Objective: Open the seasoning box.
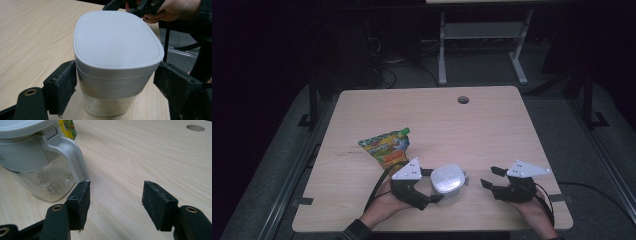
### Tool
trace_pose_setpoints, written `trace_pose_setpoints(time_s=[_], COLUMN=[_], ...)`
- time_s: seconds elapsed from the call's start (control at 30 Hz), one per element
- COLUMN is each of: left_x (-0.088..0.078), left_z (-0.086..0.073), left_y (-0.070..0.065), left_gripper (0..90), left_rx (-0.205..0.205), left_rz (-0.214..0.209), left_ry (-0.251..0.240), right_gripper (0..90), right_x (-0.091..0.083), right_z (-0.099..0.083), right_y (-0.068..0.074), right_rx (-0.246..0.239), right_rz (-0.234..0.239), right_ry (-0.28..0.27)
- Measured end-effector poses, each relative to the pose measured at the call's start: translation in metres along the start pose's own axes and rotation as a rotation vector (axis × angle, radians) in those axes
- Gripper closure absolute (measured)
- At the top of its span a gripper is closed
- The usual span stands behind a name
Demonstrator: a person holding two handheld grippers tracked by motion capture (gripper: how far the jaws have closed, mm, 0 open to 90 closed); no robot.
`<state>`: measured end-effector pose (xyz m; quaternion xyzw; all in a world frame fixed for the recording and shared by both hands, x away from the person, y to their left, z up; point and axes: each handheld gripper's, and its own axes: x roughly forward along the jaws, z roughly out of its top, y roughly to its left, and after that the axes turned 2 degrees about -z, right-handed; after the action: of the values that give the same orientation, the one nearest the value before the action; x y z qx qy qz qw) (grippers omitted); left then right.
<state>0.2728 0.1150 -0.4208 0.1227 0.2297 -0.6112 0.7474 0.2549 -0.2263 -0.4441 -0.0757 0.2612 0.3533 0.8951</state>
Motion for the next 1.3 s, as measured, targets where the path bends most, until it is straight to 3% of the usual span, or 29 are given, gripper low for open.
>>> trace_pose_setpoints(time_s=[0.43, 0.53, 0.8, 1.13, 1.3], left_x=[-0.006, -0.01, -0.016, -0.021, -0.024], left_z=[0.004, 0.006, 0.01, 0.014, 0.014], left_y=[0.0, 0.0, 0.0, 0.0, 0.0], left_gripper=[20.9, 23.2, 28.8, 40.6, 51.0], left_rx=[-0.002, -0.023, -0.02, -0.041, -0.049], left_rz=[0.001, -0.003, 0.008, 0.017, 0.023], left_ry=[-0.028, -0.05, -0.073, -0.093, -0.089], right_gripper=[39.4, 39.4, 39.4, 39.4, 39.5], right_x=[0.0, 0.0, 0.0, 0.0, 0.0], right_z=[0.0, 0.0, 0.0, 0.0, 0.0], right_y=[0.0, 0.0, 0.0, 0.0, 0.0], right_rx=[-0.007, -0.007, -0.007, -0.009, -0.009], right_rz=[-0.006, -0.008, -0.008, -0.009, -0.011], right_ry=[0.002, 0.004, 0.005, 0.007, 0.009])
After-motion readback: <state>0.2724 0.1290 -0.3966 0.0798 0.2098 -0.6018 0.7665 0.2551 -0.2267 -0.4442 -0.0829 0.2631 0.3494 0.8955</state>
